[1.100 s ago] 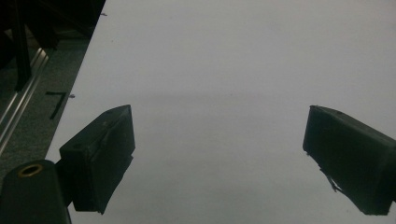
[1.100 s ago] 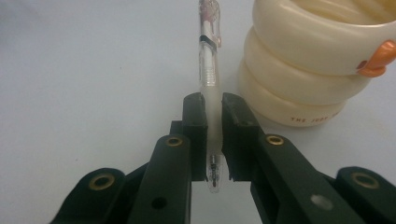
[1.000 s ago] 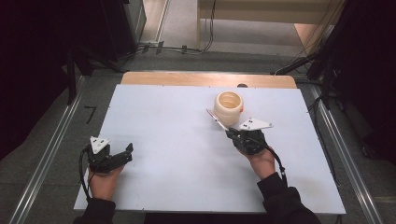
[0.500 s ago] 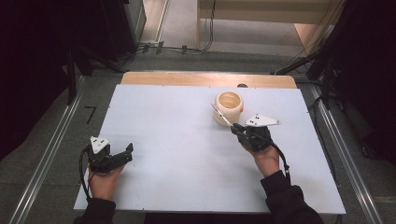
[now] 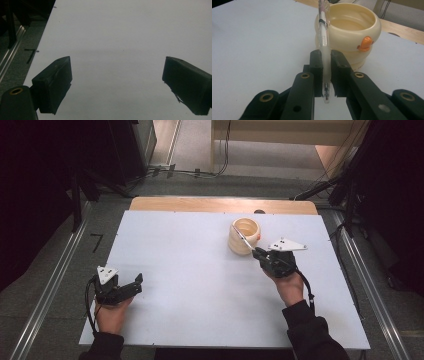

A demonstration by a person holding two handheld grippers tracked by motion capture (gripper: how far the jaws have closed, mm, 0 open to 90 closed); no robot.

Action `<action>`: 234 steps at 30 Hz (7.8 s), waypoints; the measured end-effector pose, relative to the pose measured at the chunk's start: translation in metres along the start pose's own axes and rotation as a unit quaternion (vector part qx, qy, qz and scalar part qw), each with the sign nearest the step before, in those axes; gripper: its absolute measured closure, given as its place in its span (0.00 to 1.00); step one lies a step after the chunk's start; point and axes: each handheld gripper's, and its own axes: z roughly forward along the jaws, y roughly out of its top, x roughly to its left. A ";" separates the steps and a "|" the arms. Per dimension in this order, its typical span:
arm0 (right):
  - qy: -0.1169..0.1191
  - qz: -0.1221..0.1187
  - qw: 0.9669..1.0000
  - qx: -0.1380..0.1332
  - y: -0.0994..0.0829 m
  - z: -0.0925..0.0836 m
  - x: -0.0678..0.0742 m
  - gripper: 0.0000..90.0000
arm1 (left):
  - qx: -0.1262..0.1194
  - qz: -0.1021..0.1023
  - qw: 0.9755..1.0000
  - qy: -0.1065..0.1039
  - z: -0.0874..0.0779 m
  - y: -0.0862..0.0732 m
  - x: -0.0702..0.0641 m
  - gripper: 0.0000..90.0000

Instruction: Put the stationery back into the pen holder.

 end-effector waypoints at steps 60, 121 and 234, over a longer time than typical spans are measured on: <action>-0.052 -0.010 0.998 0.015 0.029 -0.001 -0.032 0.86 | -0.005 -0.004 1.000 -0.001 -0.002 0.001 0.001 0.11; -0.046 0.001 0.999 0.010 0.052 0.034 -0.028 0.88 | -0.001 -0.003 1.000 0.001 -0.001 0.000 0.001 0.11; -0.063 0.060 0.995 0.042 -0.005 0.005 -0.035 0.10 | -0.002 -0.002 1.000 0.002 -0.001 0.000 0.001 0.11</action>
